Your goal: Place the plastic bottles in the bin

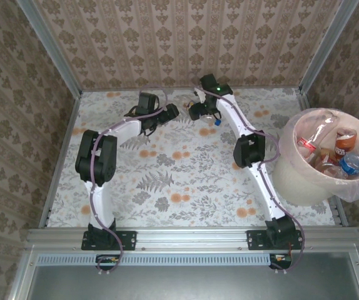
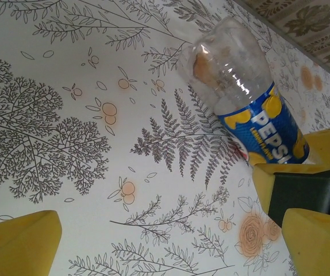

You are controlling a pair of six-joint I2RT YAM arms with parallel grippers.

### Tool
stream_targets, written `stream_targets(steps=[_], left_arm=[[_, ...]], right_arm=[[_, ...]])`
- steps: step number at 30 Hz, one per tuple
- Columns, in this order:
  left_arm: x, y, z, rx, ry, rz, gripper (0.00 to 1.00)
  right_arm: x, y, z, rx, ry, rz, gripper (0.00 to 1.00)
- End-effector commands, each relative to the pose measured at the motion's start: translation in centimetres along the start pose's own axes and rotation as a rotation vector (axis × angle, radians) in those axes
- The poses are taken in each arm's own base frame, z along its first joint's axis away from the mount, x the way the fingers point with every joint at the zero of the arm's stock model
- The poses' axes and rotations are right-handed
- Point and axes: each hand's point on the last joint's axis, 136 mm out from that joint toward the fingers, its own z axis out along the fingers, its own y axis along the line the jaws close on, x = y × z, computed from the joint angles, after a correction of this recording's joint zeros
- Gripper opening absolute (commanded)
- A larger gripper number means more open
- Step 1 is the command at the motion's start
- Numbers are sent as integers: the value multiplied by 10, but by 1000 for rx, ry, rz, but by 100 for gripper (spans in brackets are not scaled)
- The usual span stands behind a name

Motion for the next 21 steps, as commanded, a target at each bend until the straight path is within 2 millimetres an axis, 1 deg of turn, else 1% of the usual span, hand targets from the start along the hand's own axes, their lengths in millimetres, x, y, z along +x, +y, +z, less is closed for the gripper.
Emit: stream_targets(steps=[1,3,6,10,13,17,21], left_arm=[[0,4,3,1,19,-26,100],[1,5,4,3,23,-30,100],[3,6,3,1,28,-35,100],[7,7,-1,2,37,-39,100],[10,8,-5,5,38,-37,100],[15,10,-9,3,43,-41,100],[21,15,-13,0,42,-50,100]], right_arm=[[6,-8,-5,82,34,-64,84],[6,-4,-5,73,35,-67,76],[8,1,-9,63,45,-82,69],[19,5,-23,52,96,-97,62],[31,8,-36,39,149,-91,60],[54,13,-42,36,240,-91,59],[70,21,-47,45,292,-121,60]])
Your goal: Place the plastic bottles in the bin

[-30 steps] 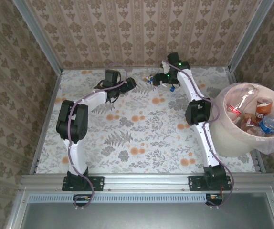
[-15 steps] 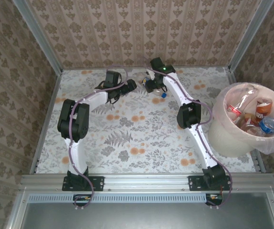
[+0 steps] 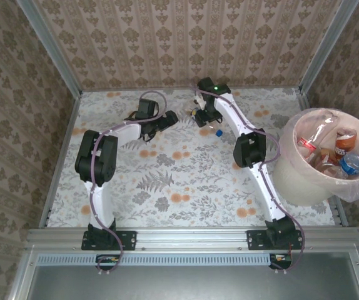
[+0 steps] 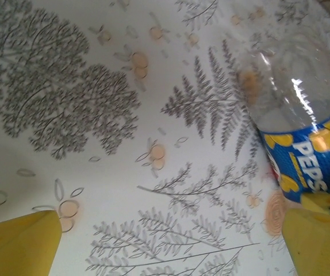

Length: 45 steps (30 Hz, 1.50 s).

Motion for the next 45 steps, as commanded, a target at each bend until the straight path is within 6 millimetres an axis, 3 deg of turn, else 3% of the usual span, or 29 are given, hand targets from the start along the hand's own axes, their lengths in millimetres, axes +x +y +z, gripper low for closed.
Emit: stream_targets(steps=[1,6,9,13,17,22,27,29,33,39,45], left_arm=[[-6,-8,-18,33,-29,-11,100],[-1,2,-22,19,-28,-24,100],[2,6,-22,16,-25,-31,100],[4,7,-21,19,-15,-36,100],[3,6,-22,19,-17,-36,100],[4,9,-21,12,-14,-40,100],[5,11,-19,7,-9,-43,100],[6,10,-18,11,-5,-43,100],[5,9,-20,11,-5,-41,100],[4,7,-24,16,-15,-39,100],[6,8,-23,28,-12,-49,100]], right_arm=[[26,12,-22,18,78,-48,61],[49,24,-32,-14,94,-40,66],[53,27,-28,-23,68,-16,74],[44,30,-15,-22,39,25,87],[24,39,-4,-23,0,13,91],[4,54,13,-27,-12,-19,89],[-11,54,24,8,-31,-9,76],[-15,49,22,35,-43,-6,64],[-23,45,-6,49,-84,-12,53],[-35,42,-82,45,-213,-17,47],[-16,39,-157,46,-348,-20,47]])
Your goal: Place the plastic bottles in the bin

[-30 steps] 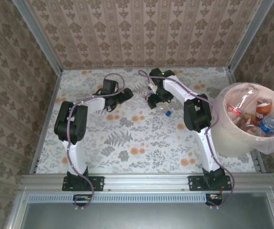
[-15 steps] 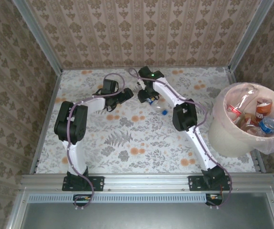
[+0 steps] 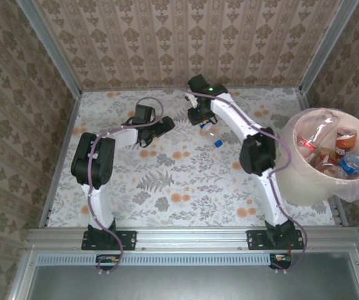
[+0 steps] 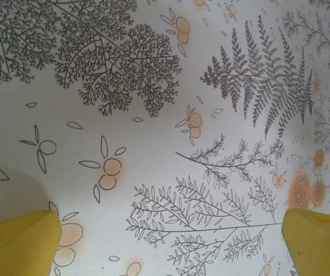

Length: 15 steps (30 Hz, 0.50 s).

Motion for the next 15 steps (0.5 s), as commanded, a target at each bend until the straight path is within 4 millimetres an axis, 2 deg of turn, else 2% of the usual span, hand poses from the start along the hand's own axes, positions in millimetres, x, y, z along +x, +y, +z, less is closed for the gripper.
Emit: stream_targets(steps=[1,6,12,15], left_arm=[[-9,-12,-13,54,-27,-13,100],[-8,-17,-12,84,-23,-26,100],[-6,-21,-14,103,-12,-28,100],[-7,-23,-16,113,-19,-35,100]], right_arm=[[-15,-13,-70,26,-166,-1,47],[-3,-33,-139,53,-298,71,48],[10,-51,-228,-27,-474,94,48],[22,-77,-276,-37,-588,148,48]])
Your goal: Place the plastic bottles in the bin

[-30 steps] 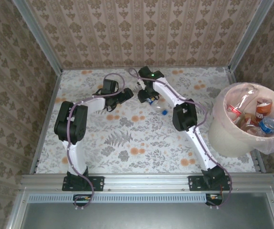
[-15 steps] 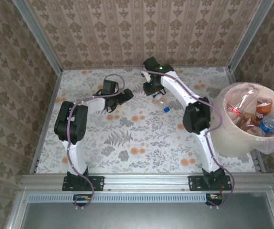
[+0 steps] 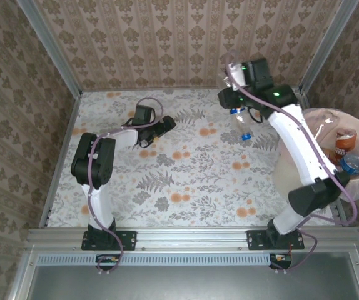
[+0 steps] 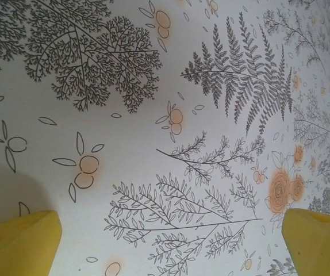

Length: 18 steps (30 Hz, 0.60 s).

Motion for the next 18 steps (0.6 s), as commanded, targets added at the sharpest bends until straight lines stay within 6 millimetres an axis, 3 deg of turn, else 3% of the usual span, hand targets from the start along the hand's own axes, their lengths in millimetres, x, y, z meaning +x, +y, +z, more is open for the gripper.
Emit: stream_targets(steps=[1,5,11,14,18], left_arm=[[-7,-14,-16,51,-27,-13,100],[-7,-17,-18,60,-28,-20,100],[-4,-24,-17,70,-11,-20,100],[-2,-28,-18,67,-6,-16,100],[0,-33,-21,55,6,-7,100]], right_arm=[[-22,-21,-59,-44,-167,46,49],[-28,-67,-123,1,-311,105,48],[-17,-126,-180,95,-394,131,46],[-7,-152,-196,161,-405,122,45],[15,-184,-197,255,-366,169,44]])
